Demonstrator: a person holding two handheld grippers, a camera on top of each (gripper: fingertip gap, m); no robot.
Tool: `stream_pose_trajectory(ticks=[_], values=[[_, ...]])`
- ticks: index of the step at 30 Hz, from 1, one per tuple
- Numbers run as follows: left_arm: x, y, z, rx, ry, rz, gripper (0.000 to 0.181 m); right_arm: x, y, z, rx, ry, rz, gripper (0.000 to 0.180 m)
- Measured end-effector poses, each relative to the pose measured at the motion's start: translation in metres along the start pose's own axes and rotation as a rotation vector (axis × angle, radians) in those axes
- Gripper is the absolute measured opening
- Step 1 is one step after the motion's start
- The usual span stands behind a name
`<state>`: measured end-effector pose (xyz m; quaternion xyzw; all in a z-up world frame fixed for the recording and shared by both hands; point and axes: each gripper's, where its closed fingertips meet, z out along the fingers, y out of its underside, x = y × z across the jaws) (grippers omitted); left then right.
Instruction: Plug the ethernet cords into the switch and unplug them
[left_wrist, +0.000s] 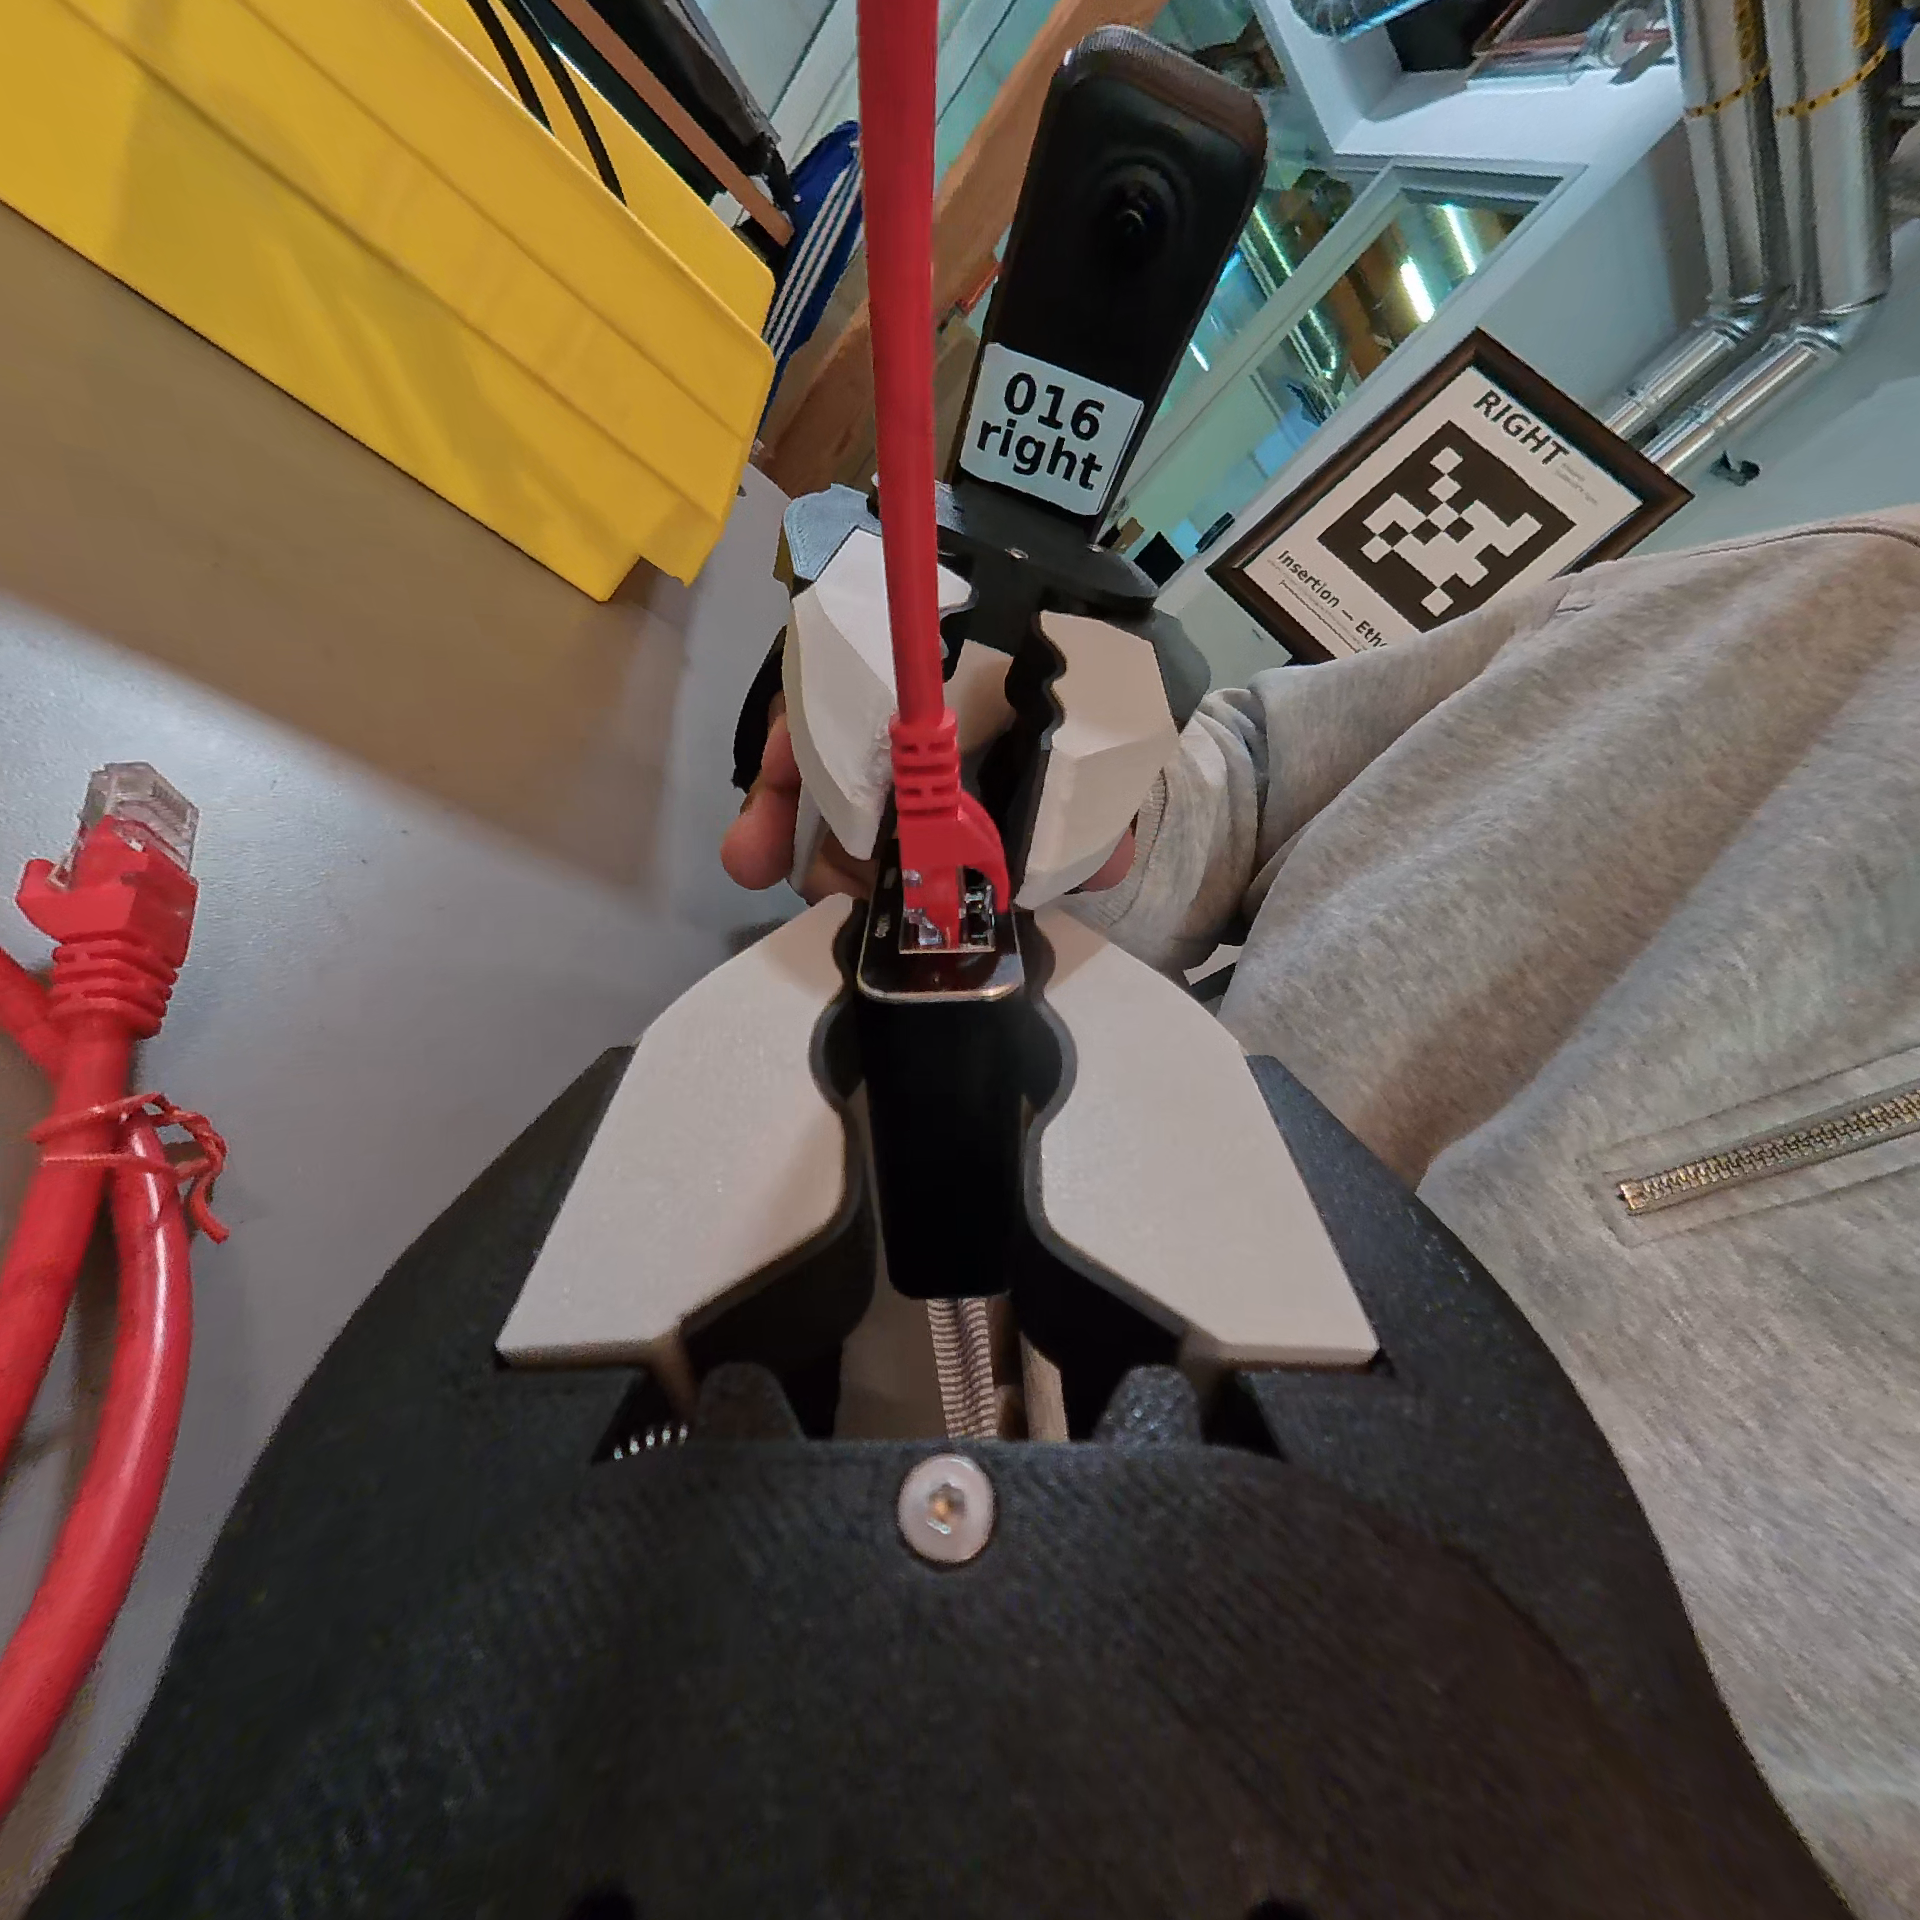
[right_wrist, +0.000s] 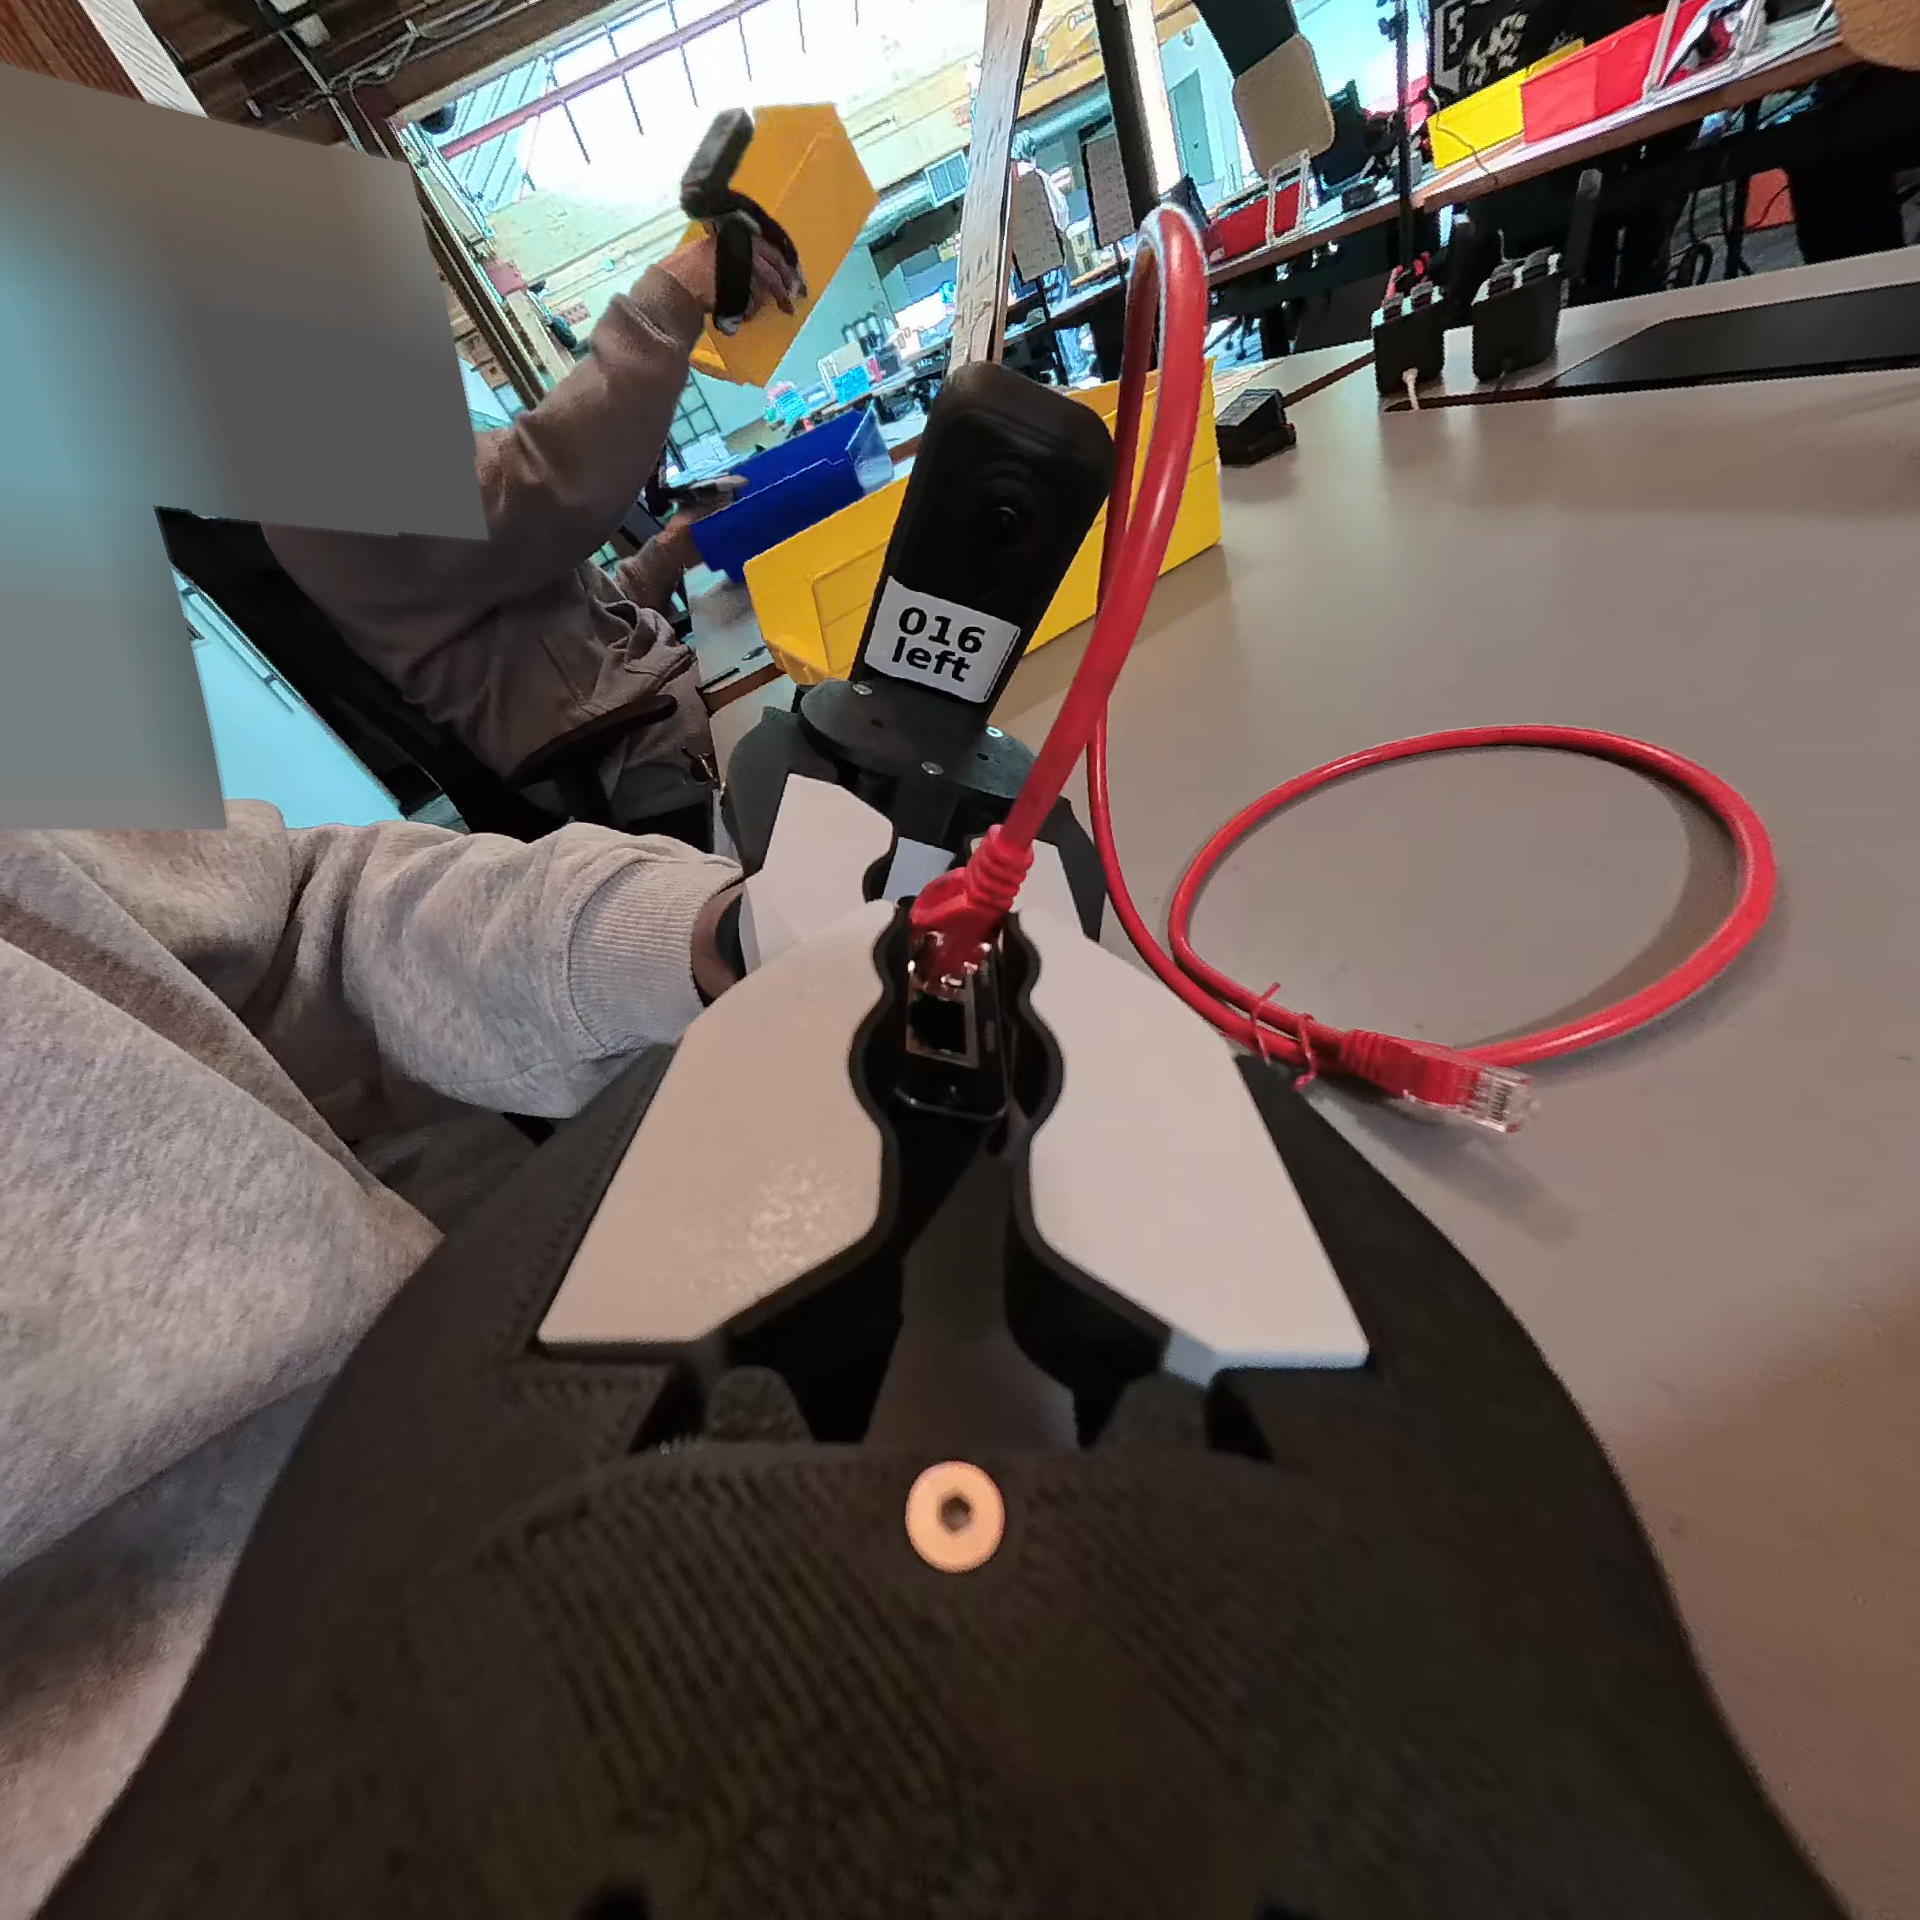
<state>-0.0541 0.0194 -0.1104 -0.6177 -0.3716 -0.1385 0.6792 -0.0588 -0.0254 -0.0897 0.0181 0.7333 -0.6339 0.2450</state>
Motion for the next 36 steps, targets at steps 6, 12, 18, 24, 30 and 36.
stream_pose_trajectory(ticks=[6, 12, 18, 24, 30, 36], values=[[0.001, 0.002, 0.001, -0.014, 0.003, -0.007, 0.025, 0.000, 0.002, 0.000, -0.005, -0.005, -0.012, 0.016], [0.000, 0.002, 0.000, -0.009, -0.005, -0.005, 0.026, 0.001, 0.003, 0.001, -0.018, 0.001, -0.043, 0.016], [0.000, 0.002, -0.001, -0.004, 0.002, -0.027, 0.026, 0.003, 0.004, 0.003, -0.036, 0.032, -0.104, 0.015], [-0.002, 0.003, -0.001, -0.018, -0.002, -0.044, 0.027, 0.005, 0.004, 0.002, -0.046, 0.086, -0.201, 0.015], [-0.002, -0.004, -0.002, 0.019, 0.026, -0.079, 0.027, 0.006, -0.002, 0.001, -0.030, 0.157, -0.282, 0.014], [-0.003, -0.012, -0.005, 0.062, 0.051, -0.112, 0.029, 0.011, -0.008, 0.002, -0.002, 0.181, -0.244, 0.013]])
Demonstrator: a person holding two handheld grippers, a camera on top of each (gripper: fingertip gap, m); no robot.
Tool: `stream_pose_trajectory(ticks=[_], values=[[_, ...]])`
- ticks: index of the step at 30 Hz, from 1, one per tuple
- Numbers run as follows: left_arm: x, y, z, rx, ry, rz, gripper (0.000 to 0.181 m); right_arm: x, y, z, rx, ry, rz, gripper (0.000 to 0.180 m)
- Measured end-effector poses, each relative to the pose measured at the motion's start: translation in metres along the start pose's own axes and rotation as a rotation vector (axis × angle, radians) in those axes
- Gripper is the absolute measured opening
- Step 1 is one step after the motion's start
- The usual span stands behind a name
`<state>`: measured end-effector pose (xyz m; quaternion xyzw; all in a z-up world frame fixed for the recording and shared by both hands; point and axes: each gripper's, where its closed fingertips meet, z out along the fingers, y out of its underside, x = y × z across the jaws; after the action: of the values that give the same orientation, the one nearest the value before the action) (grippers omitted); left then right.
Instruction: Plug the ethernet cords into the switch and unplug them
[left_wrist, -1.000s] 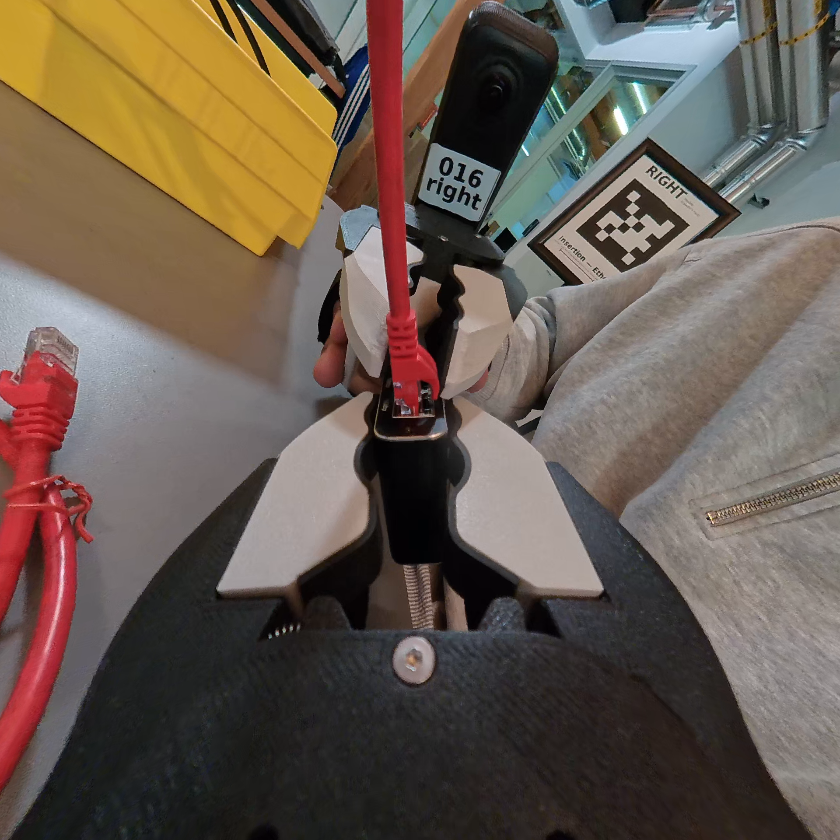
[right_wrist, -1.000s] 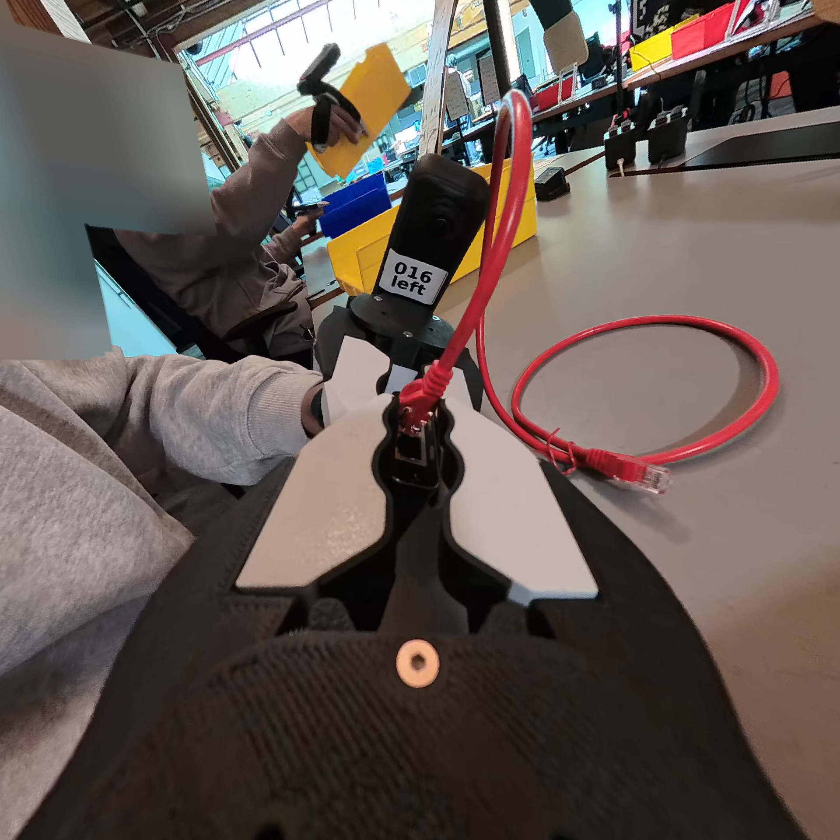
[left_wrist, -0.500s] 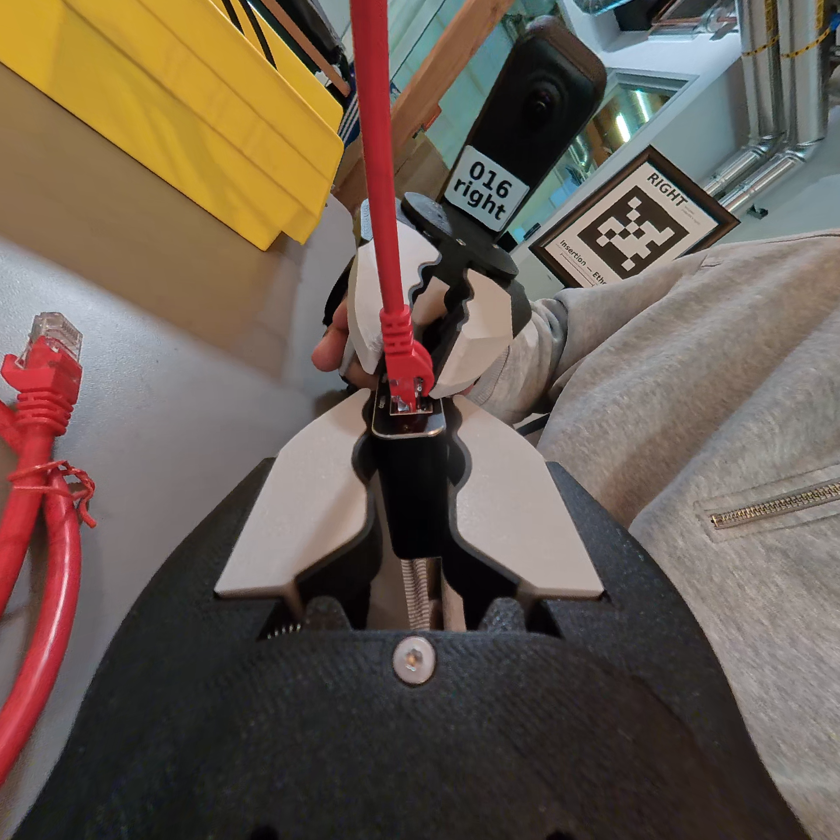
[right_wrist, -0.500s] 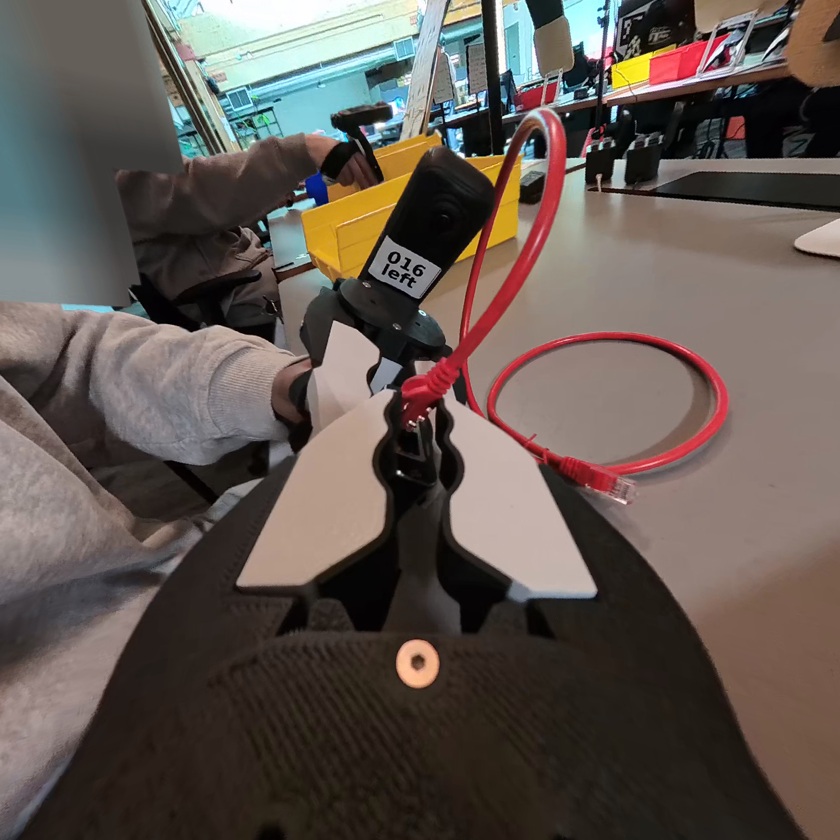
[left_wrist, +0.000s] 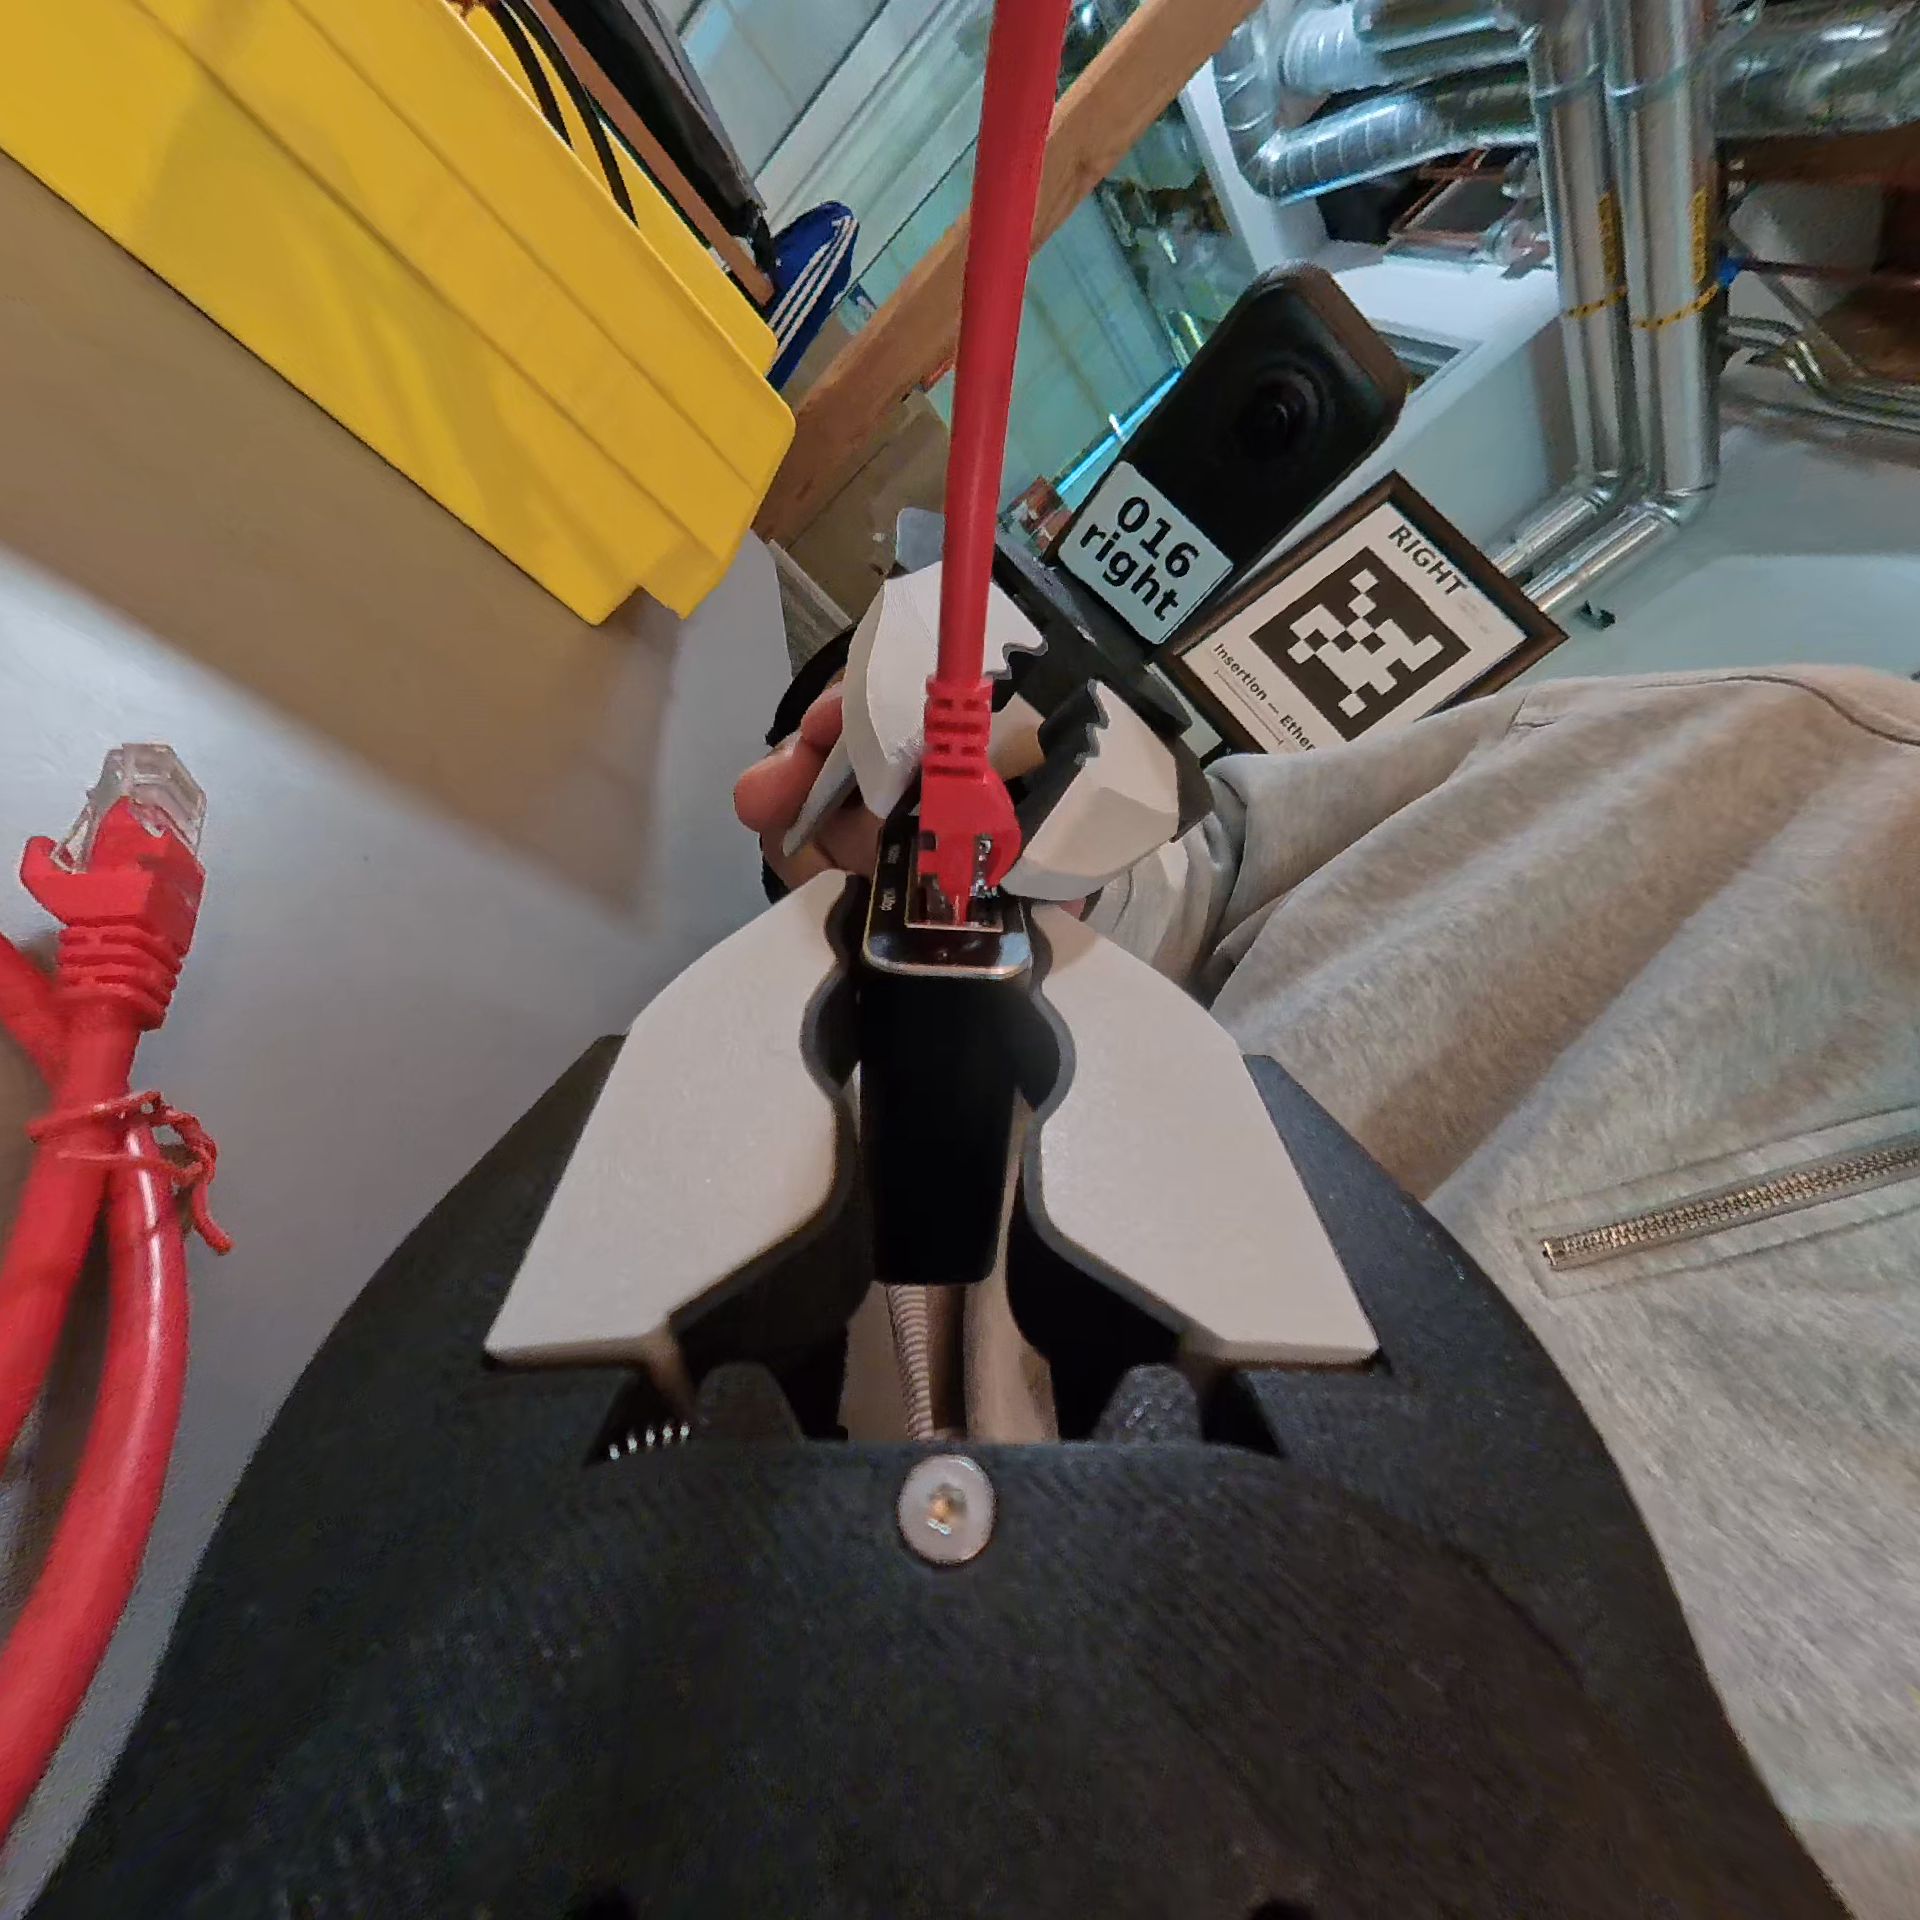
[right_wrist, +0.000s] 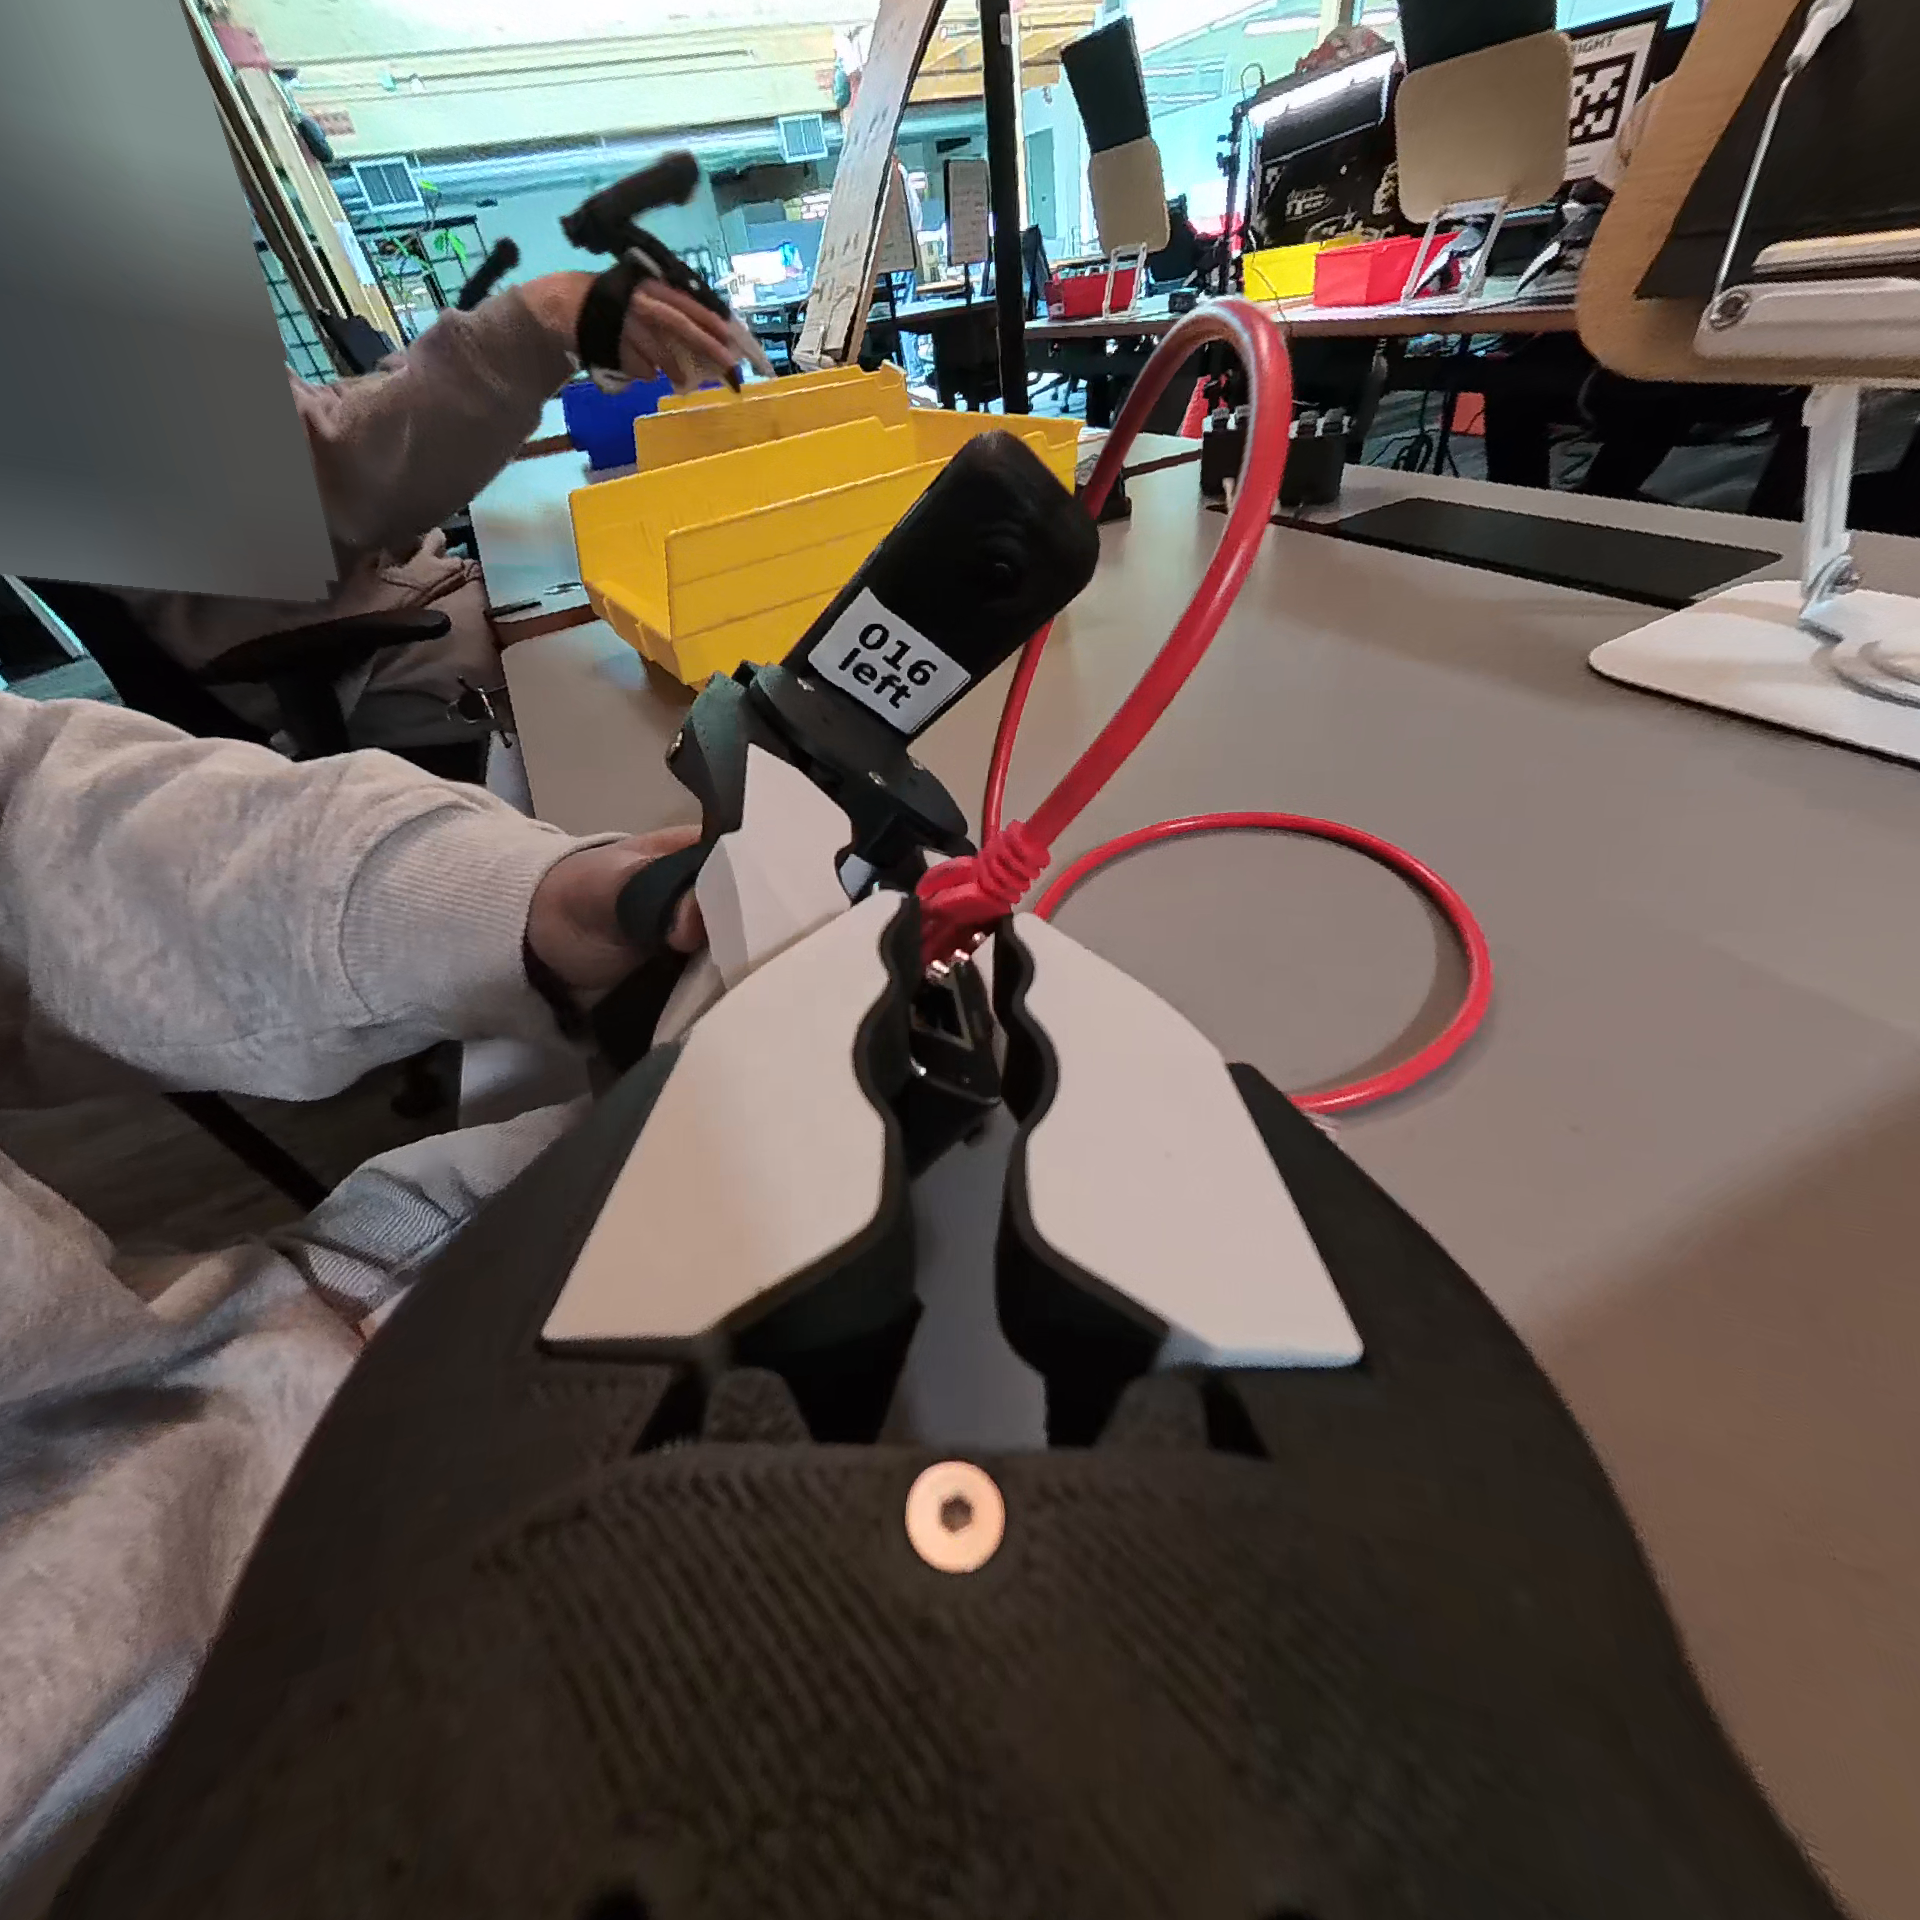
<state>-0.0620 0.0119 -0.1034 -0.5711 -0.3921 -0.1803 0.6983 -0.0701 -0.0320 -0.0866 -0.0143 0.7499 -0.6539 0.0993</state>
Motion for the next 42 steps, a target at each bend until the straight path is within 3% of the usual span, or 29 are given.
stream_pose_trajectory(ticks=[3, 5, 9, 15, 18, 24, 34, 42], values=[[0.000, 0.004, 0.000, -0.018, 0.005, -0.013, 0.027, 0.008, -0.007, -0.001, 0.055, 0.042, 0.063, 0.013], [0.012, 0.021, 0.015, -0.100, 0.004, 0.064, 0.027, 0.048, -0.028, -0.022, 0.184, 0.164, 0.163, 0.012], [0.018, 0.033, 0.035, -0.128, 0.021, 0.058, 0.027, 0.082, -0.027, -0.048, 0.214, 0.156, 0.305, 0.013], [0.018, -0.008, -0.004, 0.129, 0.102, -0.002, 0.027, 0.068, -0.009, -0.031, 0.100, 0.101, 0.325, 0.013], [0.007, -0.025, -0.028, 0.236, 0.054, 0.000, 0.026, 0.078, -0.010, -0.029, 0.133, 0.165, 0.334, 0.018], [0.000, -0.040, -0.048, 0.342, 0.048, -0.031, 0.026, 0.093, -0.001, -0.020, 0.026, 0.310, 0.196, 0.051], [-0.001, -0.035, -0.041, 0.305, 0.047, -0.032, 0.026, 0.088, 0.005, -0.010, -0.091, 0.357, -0.053, 0.052], [-0.001, -0.036, -0.042, 0.314, 0.059, -0.048, 0.025, 0.126, 0.008, -0.006, -0.183, 0.491, -0.193, 0.061]])
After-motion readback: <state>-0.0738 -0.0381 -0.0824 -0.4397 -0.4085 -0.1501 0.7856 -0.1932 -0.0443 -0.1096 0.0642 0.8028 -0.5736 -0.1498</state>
